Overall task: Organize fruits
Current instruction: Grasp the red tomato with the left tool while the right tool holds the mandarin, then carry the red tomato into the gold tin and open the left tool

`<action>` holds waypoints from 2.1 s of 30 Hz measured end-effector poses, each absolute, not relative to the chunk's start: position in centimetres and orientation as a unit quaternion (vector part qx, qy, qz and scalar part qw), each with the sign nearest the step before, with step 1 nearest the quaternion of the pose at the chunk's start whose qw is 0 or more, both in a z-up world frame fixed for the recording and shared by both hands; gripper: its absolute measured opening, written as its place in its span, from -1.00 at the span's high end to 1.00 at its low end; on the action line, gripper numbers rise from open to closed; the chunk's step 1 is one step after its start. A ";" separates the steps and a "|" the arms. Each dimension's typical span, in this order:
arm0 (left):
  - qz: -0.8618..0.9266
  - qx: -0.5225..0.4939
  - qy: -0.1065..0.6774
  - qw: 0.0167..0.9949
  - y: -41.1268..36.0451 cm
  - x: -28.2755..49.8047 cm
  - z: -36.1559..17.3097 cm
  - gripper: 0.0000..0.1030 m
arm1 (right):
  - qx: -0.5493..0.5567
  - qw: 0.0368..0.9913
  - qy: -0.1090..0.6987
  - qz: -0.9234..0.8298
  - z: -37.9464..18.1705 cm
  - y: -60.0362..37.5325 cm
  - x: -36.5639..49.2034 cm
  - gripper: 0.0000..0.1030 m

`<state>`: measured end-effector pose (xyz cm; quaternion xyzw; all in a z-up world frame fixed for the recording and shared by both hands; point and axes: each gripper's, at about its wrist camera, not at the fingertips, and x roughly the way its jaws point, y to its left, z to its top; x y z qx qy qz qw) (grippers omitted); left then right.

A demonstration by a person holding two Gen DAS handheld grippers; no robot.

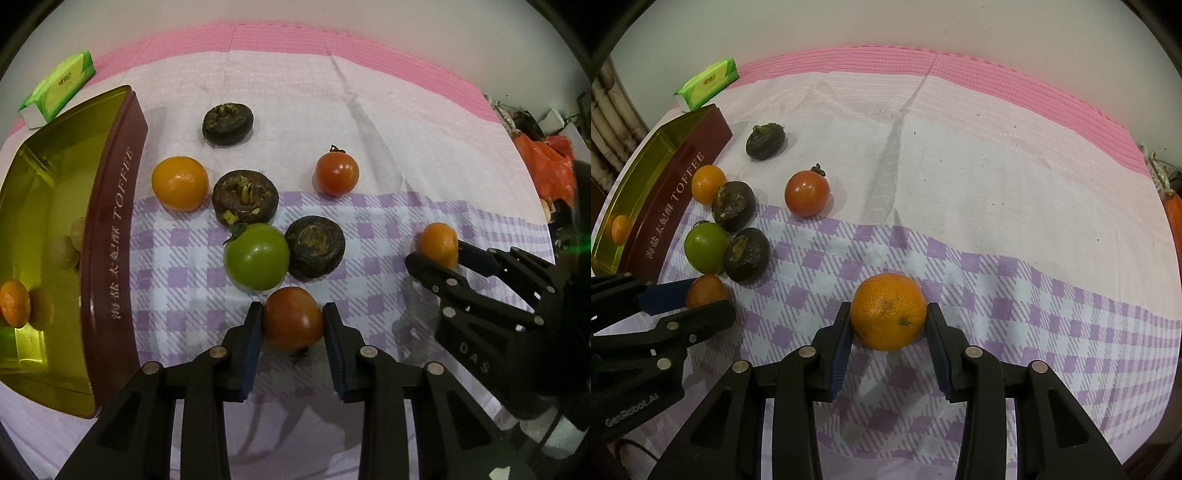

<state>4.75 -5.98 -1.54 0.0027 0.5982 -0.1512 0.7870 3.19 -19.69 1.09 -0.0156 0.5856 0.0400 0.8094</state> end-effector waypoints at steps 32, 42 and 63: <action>-0.121 -0.051 0.550 0.825 4.7 3.4 4.0 0.44 | -0.018 0.810 0.584 0.038 1.1 -19.6 3.2 0.20; -0.062 -0.045 0.536 0.841 8.3 4.7 4.9 0.44 | -0.020 0.811 0.584 0.039 1.0 -19.6 3.2 0.20; 0.031 -0.003 0.595 0.803 14.8 5.8 -0.8 0.44 | -0.019 0.810 0.584 0.038 1.1 -19.6 3.2 0.20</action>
